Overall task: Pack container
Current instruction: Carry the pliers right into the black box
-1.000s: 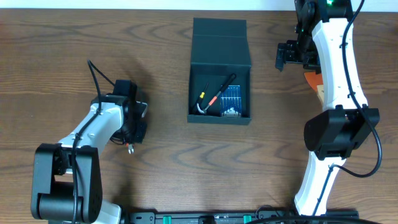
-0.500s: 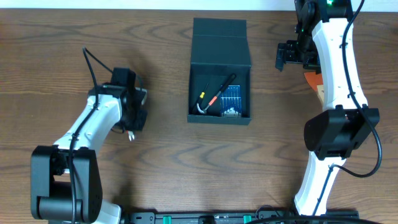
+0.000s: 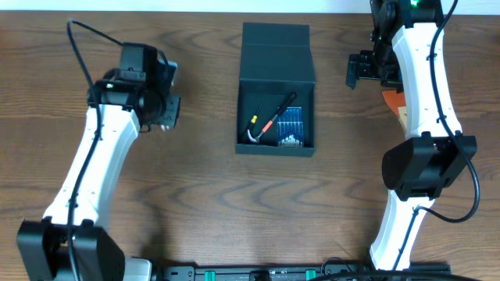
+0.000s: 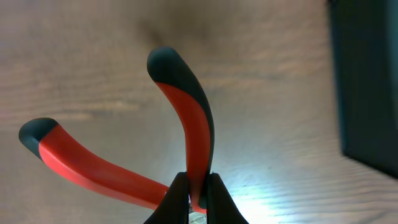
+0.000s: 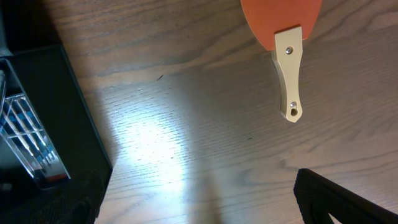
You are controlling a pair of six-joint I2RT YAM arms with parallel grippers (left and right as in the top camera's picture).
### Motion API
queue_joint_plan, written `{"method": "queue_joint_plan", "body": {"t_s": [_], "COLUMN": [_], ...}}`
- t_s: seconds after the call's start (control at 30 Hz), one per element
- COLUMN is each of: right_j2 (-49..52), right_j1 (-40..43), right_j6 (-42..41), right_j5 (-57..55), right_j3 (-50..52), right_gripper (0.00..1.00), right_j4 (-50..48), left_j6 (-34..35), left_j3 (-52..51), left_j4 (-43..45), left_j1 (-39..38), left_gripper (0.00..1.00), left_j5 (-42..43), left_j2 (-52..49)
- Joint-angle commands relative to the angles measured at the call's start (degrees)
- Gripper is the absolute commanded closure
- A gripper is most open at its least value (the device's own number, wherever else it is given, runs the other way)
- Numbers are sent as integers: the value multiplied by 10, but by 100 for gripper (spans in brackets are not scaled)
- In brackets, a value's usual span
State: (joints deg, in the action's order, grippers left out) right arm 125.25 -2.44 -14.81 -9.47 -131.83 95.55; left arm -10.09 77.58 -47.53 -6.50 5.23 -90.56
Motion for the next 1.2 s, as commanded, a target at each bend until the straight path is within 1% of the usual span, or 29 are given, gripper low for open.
{"method": "queue_joint_plan", "body": {"t_s": [0.0, 0.17, 0.3, 0.47, 0.7, 0.9, 1.17], "right_j2": [2, 2, 2, 2, 2, 2, 2], "right_j1": [-2, -2, -2, -2, -2, -2, -2], "right_j6": [5, 5, 5, 5, 5, 5, 5], "right_j5": [-2, -2, -2, -2, -2, -1, -2], "right_j3": [-8, -8, -8, -8, -8, -8, -8], "right_gripper": [1, 1, 1, 1, 1, 1, 1], "right_j4": [0, 0, 0, 0, 0, 0, 0], "left_j6": [9, 9, 9, 9, 10, 10, 19], "left_j3": [31, 49, 49, 49, 49, 49, 49], "left_j4": [0, 13, 48, 100, 170, 185, 213], "left_j1": [-20, -73, -122, -174, -232, -264, -276], "left_gripper": [94, 94, 94, 94, 94, 94, 94], "left_j5": [24, 24, 24, 56, 57, 57, 58], "left_j2": [16, 19, 18, 18, 10, -31, -115]}}
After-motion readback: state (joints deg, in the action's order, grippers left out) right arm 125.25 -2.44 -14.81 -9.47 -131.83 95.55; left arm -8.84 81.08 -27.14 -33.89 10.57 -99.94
